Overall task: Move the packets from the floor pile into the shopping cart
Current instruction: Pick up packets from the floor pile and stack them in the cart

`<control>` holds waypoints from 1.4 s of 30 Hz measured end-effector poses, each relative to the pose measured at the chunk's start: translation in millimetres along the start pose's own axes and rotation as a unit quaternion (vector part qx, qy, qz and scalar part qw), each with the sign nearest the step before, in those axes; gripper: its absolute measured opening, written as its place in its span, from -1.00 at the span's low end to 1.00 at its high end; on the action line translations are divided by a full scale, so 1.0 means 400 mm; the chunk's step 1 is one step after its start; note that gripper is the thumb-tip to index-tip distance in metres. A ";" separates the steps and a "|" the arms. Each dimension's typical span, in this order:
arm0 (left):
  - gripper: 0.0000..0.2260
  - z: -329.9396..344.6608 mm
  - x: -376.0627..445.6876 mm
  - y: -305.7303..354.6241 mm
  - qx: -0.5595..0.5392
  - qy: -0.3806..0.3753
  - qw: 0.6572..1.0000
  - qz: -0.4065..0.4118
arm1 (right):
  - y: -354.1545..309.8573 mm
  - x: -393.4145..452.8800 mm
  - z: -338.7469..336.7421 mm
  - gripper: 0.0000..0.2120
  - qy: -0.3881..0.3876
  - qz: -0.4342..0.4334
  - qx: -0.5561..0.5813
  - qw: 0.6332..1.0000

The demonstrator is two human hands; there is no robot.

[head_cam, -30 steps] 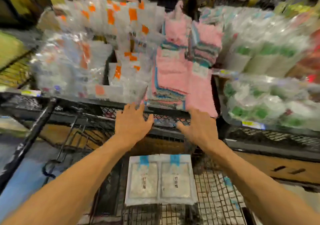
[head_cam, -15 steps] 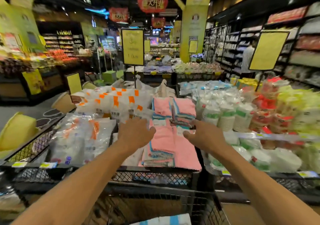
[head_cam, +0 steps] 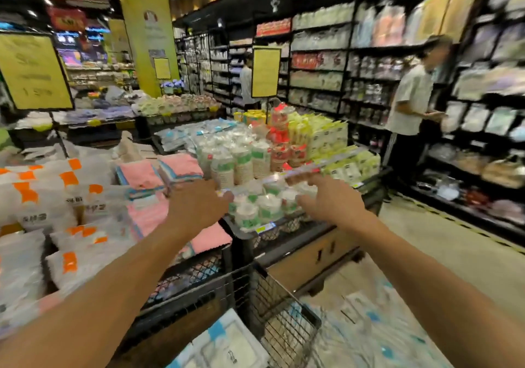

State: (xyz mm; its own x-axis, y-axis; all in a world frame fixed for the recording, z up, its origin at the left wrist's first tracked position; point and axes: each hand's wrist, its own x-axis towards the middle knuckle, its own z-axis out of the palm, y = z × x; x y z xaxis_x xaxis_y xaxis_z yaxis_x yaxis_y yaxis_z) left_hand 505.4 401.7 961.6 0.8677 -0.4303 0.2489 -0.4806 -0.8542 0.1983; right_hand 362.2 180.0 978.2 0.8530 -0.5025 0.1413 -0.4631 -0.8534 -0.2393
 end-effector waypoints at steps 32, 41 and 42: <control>-0.50 0.468 -0.422 1.172 0.010 -0.202 0.919 0.337 | 1.201 -0.812 -0.025 -0.34 0.006 0.413 0.012 0.910; -0.46 0.772 -0.362 1.339 0.027 -0.276 0.879 0.388 | 1.376 -0.810 0.147 -0.30 -0.020 0.514 0.016 0.857; -0.45 0.809 -0.351 1.351 0.029 -0.290 0.873 0.391 | 1.390 -0.802 0.175 -0.29 -0.031 0.527 0.014 0.849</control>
State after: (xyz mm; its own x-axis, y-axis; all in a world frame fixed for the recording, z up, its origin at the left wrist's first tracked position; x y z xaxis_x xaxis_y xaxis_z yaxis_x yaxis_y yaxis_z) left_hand 165.3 -93.8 727.1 0.2032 -0.9499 -0.2376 -0.9623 -0.2386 0.1306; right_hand -152.2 -123.5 732.4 -0.0212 -0.9759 -0.2173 -0.9720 0.0709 -0.2238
